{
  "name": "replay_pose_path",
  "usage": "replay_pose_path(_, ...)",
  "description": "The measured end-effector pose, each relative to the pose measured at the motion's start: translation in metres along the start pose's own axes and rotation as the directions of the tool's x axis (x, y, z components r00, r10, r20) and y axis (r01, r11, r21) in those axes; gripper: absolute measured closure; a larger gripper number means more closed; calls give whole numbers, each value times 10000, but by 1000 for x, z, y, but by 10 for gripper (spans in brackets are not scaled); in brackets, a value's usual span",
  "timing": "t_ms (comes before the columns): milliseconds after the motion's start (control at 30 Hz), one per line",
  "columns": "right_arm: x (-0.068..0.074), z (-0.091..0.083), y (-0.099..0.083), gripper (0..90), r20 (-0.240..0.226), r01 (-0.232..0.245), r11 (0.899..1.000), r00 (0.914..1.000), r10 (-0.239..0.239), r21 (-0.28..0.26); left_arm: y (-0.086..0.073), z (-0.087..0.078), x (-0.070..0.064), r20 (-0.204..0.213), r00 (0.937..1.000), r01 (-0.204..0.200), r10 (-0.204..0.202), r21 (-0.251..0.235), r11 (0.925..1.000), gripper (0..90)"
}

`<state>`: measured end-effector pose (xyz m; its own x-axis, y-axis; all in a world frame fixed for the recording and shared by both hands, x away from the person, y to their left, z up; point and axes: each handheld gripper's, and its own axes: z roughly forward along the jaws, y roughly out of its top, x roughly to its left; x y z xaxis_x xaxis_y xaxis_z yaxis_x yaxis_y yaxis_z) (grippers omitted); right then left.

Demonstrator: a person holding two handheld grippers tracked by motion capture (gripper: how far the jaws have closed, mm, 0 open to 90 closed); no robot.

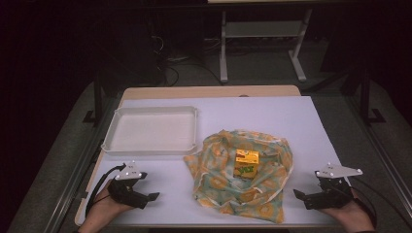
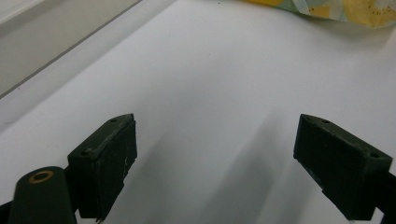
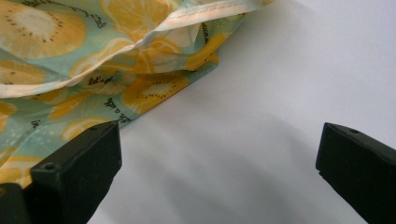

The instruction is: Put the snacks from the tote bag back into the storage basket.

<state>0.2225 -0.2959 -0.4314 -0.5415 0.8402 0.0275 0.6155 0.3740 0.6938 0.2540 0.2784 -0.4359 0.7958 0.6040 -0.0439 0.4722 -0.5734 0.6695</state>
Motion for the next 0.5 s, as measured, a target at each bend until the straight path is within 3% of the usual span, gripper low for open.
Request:
replay_pose_path(233, 2, -7, 5, 141, -169, 33, 9999, 9999, -35, -104, 0, 0, -1, -14, 10000, -5, 5, -24, 10000, 130)
replay_pose_path(300, 4, -12, 10, 252, -311, -5, 9999, 9995, 0, -162, -1, 0, 0, -17, 10000, -4, 4, -23, 10000, 130)
replay_pose_path(400, 7, -15, 14, 321, -450, 93, 9995, 9989, -107, -309, 0, 0, 0, 1, 10000, 17, -17, -18, 10000, 130)
replay_pose_path(433, 9, -18, 18, 409, -621, 140, 9992, 9979, -163, -369, 0, 1, 0, 14, 10000, 30, -30, -34, 10000, 130)
replay_pose_path(500, 11, -19, 22, 501, -753, 176, 9992, 9970, -203, -369, 0, 1, -1, 32, 10000, 48, -48, -20, 10000, 130)
